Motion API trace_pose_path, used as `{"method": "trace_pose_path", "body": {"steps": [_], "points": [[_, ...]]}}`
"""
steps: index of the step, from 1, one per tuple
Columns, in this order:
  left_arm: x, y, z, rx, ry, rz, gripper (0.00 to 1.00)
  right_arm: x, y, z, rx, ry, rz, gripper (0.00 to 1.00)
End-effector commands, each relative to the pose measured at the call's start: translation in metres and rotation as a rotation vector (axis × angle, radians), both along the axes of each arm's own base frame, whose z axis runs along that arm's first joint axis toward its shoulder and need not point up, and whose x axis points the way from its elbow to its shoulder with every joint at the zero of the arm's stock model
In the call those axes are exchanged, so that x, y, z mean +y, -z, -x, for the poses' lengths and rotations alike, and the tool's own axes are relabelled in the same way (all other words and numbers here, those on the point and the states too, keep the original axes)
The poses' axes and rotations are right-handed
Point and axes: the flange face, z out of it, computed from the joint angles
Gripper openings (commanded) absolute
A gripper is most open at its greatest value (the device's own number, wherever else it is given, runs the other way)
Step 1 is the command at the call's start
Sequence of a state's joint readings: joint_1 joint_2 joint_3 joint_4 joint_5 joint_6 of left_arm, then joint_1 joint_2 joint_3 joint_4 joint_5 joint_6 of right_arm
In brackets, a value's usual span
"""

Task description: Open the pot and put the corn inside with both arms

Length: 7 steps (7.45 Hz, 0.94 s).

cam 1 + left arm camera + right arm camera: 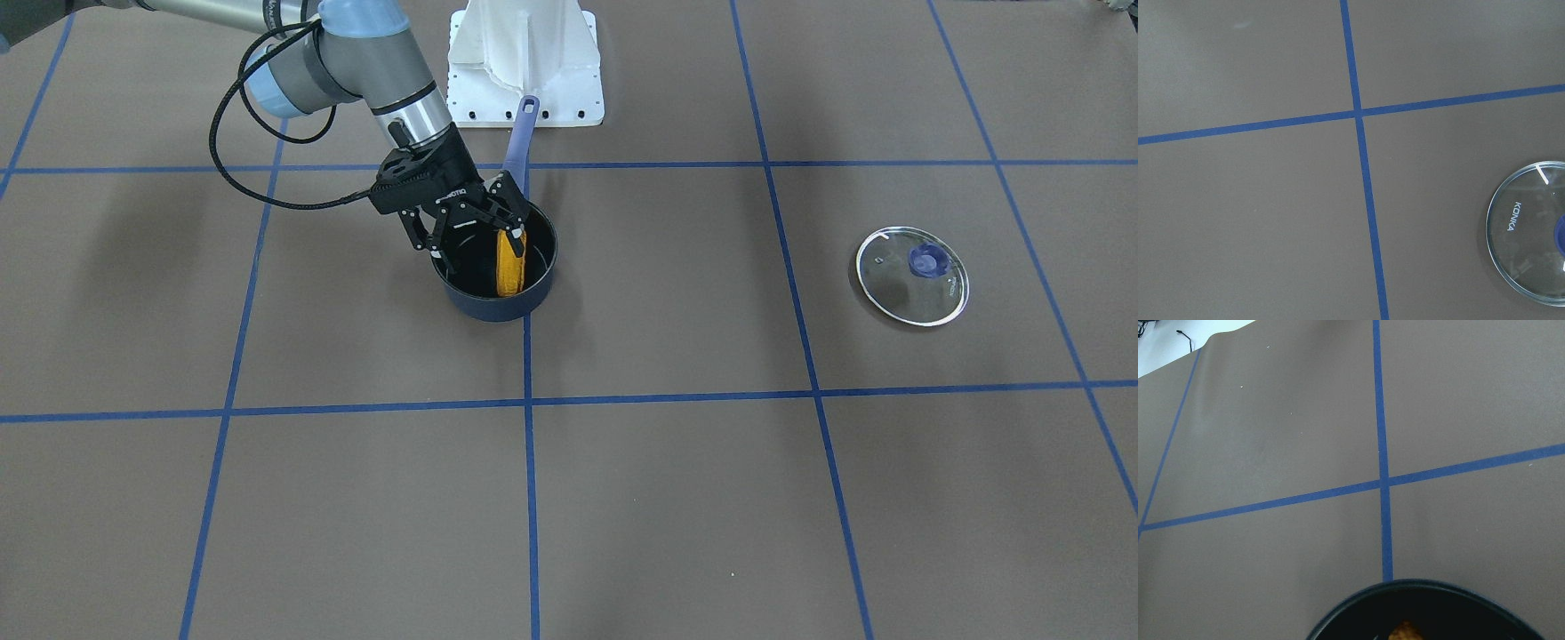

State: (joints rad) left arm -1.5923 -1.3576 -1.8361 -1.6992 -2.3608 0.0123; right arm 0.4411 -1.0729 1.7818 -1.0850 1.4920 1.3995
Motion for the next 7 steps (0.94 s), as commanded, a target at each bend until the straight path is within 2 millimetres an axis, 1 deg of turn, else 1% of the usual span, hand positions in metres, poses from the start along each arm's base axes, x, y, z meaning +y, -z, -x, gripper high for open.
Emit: {"method": "trace_pose_path", "body": {"steps": [1,2,3,4,5,6,7], "points": [[0.0,-0.002,0.0,0.0,0.0,0.006,0.99,-0.064,-0.02,-0.062,0.149,0.088,0.053,1.0],[0.0,-0.003,0.0,0.0,0.0,0.01,0.99,-0.097,-0.045,-0.101,0.277,0.148,0.043,1.0],[0.0,-0.003,0.0,0.0,0.0,0.01,0.99,-0.12,-0.089,-0.147,0.383,0.217,0.012,1.0],[0.001,-0.004,0.0,0.0,0.0,0.016,0.99,-0.137,-0.138,-0.207,0.451,0.287,-0.02,1.0],[0.001,-0.004,-0.001,0.001,0.0,0.024,0.99,-0.144,-0.191,-0.275,0.503,0.37,-0.059,1.0],[0.002,-0.008,-0.002,0.0,-0.003,0.045,0.99,-0.139,-0.245,-0.347,0.538,0.446,-0.093,1.0],[0.001,-0.008,-0.004,-0.002,-0.012,0.089,0.99,-0.13,-0.284,-0.411,0.549,0.483,-0.112,1.0]]}}
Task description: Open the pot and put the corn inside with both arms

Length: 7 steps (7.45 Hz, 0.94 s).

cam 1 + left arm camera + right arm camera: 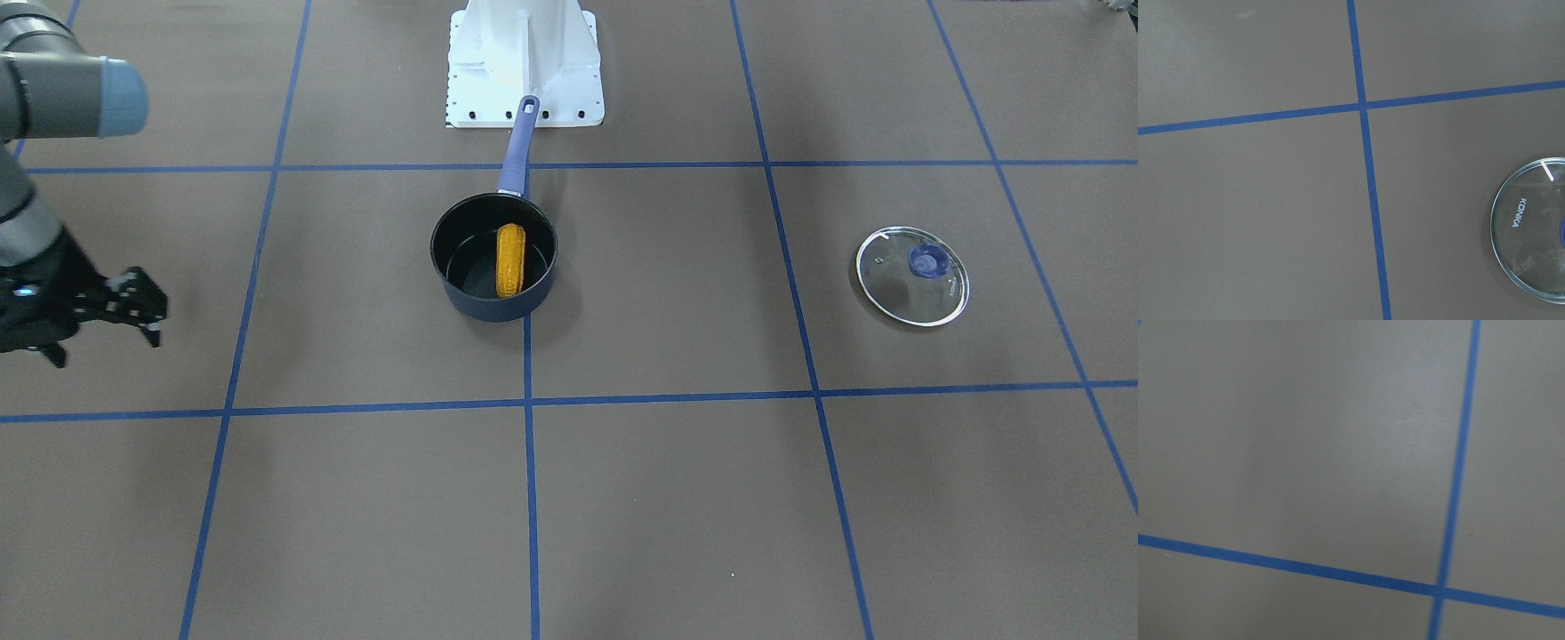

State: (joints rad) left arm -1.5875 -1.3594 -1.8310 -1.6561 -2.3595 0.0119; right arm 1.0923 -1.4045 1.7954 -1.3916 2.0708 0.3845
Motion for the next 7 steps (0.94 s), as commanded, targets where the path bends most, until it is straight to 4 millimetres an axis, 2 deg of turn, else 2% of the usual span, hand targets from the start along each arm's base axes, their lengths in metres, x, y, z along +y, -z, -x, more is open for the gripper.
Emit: {"method": "trace_pose_path", "body": {"steps": [1,2,3,4,5,6,7], "points": [[0.003,-0.007,-0.004,-0.003,-0.015,0.063,0.99,0.03,-0.095,-0.144,0.006,0.076,0.002,1.0],[0.005,-0.009,-0.004,-0.006,-0.016,0.069,0.99,0.049,-0.135,-0.208,-0.026,0.055,0.026,1.0],[0.006,-0.012,-0.004,-0.001,-0.011,0.082,0.99,0.068,-0.165,-0.251,-0.042,0.052,0.047,1.0],[0.009,-0.014,-0.004,0.0,-0.015,0.073,0.99,0.087,-0.178,-0.282,-0.029,0.02,0.067,1.0],[0.011,-0.012,-0.003,0.002,-0.012,0.064,0.99,0.116,-0.201,-0.299,-0.032,-0.017,0.112,1.0],[0.012,-0.02,-0.004,0.004,-0.012,0.093,0.99,0.131,-0.218,-0.299,-0.02,-0.022,0.149,1.0],[0.012,-0.023,-0.003,0.004,-0.01,0.099,0.99,0.133,-0.223,-0.303,0.031,-0.029,0.161,1.0]]}}
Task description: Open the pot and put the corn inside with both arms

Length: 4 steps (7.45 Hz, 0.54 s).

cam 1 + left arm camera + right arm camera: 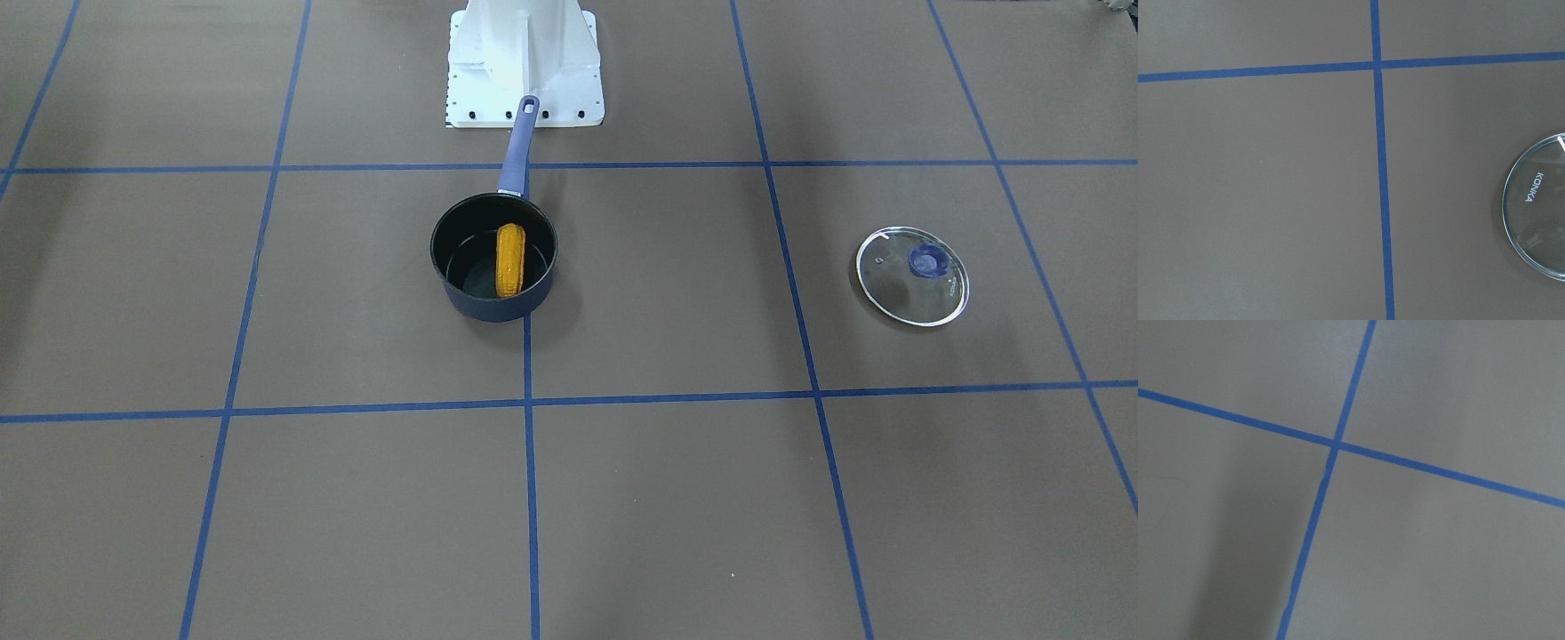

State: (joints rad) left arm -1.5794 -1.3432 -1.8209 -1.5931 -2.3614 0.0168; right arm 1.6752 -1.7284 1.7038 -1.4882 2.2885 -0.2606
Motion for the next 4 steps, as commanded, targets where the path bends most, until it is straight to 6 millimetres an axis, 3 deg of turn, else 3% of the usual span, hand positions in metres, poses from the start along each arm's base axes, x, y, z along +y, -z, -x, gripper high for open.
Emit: {"method": "trace_pose_path", "body": {"steps": [1,2,4], "points": [[0.002,-0.007,0.0,-0.001,-0.002,0.012,0.99,0.012,-0.021,-0.009,0.075,-0.021,0.055,1.0],[0.002,-0.008,0.0,-0.001,-0.002,0.016,0.99,0.015,-0.037,-0.008,0.057,-0.022,0.083,1.0],[0.002,-0.006,0.0,0.001,-0.005,0.008,0.99,0.006,-0.02,-0.004,0.054,-0.005,0.025,1.0]]}}
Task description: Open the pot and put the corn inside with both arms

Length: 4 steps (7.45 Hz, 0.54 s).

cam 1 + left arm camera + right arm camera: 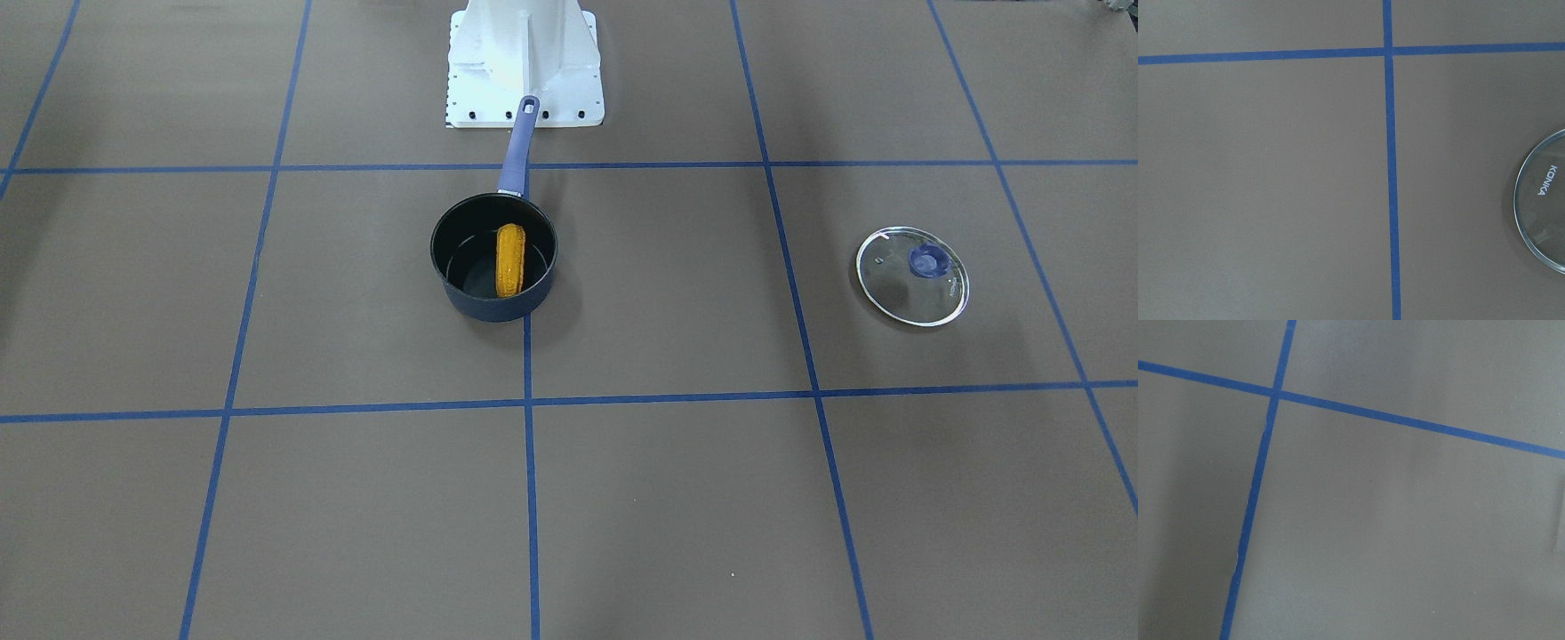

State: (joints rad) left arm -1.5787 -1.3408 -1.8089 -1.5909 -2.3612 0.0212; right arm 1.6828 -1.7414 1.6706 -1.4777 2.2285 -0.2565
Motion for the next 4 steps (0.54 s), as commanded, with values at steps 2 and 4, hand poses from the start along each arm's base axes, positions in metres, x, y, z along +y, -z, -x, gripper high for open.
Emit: {"method": "trace_pose_path", "body": {"steps": [2,4], "points": [[0.0,-0.001,0.0,0.0,-0.003,0.0,0.99,-0.016,0.015,0.012,-0.003,0.027,-0.04,1.0],[0.006,-0.003,0.0,0.0,-0.003,-0.003,0.99,-0.026,0.022,0.023,-0.007,0.049,-0.053,1.0]]}}
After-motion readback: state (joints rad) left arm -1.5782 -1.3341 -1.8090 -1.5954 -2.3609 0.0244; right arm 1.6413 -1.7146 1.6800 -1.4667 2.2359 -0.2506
